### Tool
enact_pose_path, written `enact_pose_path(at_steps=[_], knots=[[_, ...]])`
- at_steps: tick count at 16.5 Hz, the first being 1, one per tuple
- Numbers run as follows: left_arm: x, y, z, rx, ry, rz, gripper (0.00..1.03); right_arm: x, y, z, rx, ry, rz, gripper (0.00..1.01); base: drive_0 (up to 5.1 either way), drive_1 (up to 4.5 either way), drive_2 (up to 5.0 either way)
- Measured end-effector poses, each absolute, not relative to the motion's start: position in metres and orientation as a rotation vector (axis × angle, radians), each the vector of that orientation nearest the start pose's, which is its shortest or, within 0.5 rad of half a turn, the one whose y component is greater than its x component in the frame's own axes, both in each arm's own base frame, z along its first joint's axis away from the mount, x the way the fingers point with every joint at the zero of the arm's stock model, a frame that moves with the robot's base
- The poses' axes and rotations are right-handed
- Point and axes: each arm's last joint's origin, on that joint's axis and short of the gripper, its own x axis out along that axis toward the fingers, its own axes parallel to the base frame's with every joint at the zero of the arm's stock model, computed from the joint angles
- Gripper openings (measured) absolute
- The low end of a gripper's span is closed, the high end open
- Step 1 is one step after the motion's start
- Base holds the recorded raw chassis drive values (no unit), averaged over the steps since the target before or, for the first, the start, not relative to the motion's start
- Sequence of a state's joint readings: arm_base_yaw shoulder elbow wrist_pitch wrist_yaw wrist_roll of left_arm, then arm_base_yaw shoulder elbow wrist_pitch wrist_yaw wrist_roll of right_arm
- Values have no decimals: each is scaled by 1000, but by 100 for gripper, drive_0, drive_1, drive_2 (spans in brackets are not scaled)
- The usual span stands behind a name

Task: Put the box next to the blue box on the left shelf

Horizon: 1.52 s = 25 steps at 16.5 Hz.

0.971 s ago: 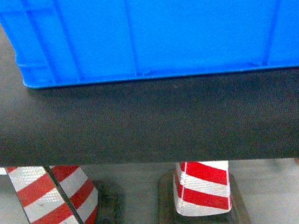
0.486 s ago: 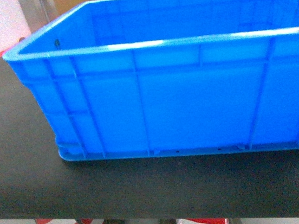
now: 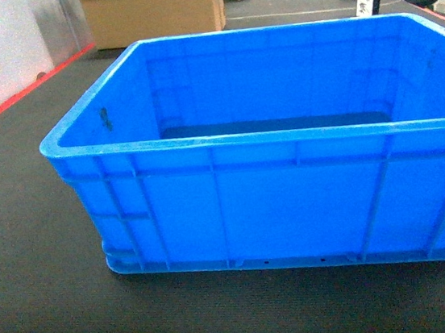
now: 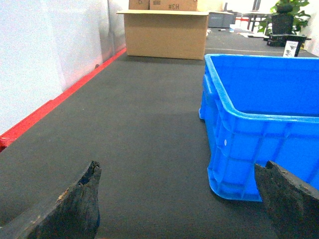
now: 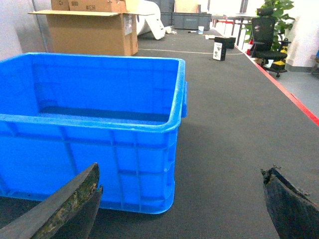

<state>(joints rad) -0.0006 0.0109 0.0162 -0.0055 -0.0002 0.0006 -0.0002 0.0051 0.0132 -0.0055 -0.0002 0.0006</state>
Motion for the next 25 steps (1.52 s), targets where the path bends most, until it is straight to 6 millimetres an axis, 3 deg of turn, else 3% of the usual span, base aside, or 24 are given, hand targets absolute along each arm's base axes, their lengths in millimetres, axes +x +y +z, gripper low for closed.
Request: enact_pose_path(at_steps=[25], knots=[[97,0,168,1,0,0,98,97,0,167,1,-2,0,98,0,0,0]])
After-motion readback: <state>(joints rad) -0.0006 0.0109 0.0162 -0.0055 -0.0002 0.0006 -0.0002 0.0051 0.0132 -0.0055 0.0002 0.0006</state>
